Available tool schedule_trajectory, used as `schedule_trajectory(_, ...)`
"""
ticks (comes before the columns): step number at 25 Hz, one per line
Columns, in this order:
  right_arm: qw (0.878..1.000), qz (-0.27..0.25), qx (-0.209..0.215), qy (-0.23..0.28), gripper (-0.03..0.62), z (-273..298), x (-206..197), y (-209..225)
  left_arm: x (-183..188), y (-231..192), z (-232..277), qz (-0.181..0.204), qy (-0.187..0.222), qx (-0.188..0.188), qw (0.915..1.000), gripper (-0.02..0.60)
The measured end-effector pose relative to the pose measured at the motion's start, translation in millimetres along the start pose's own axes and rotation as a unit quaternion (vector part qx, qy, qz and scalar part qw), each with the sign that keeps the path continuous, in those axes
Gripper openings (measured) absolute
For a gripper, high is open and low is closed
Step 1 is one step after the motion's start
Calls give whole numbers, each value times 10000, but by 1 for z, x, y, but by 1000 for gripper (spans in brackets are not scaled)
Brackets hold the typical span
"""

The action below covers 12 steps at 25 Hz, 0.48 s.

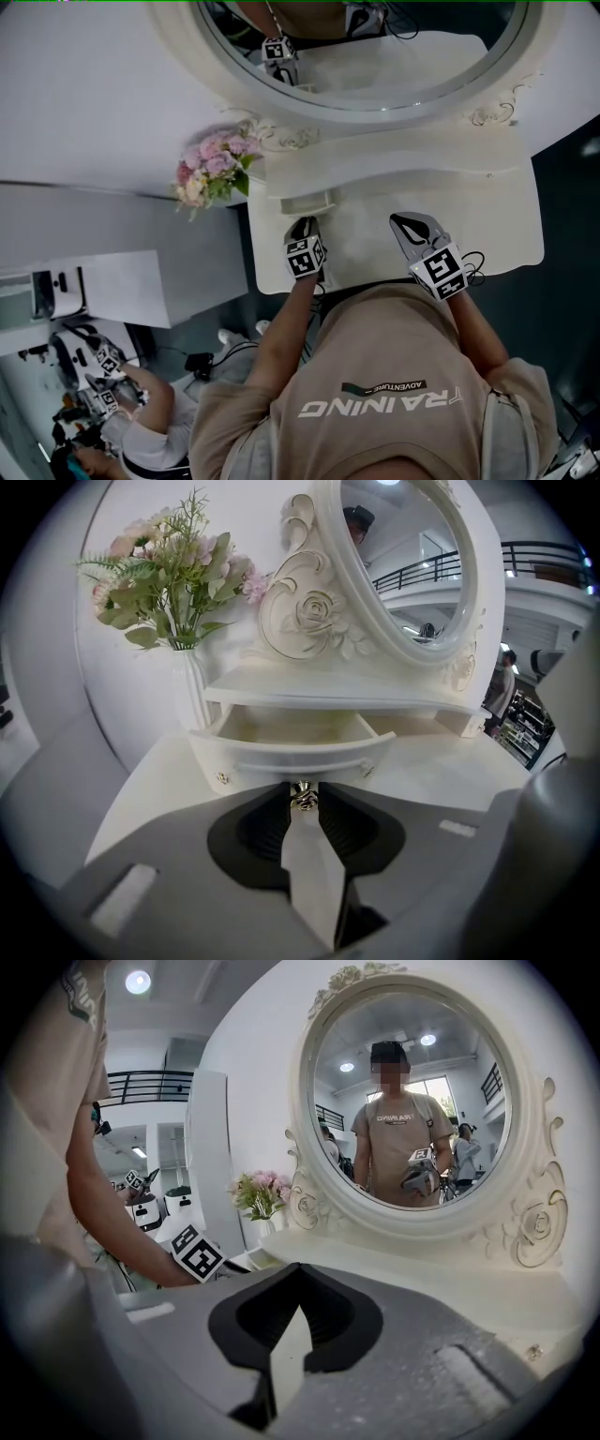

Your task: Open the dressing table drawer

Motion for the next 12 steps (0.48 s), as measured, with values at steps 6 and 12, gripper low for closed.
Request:
schedule_trajectory(6, 10000, 1, -4, -78, 2, 4, -3, 0, -3, 0, -1, -61, -5, -36, 10000, 114)
schedule_trajectory(12, 9999, 28, 0, -104, 2, 8, -2, -3, -10, 2, -1, 5, 39, -81, 10000, 153)
Point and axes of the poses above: the fingertips, and each gripper's own axes: z forward along the fingers, y to its right, x out of its top, the point moved 9 cm from there along -z, backward along the fingers, and after that the axes turned 9 degrees about -y, right-handed, at the moved point
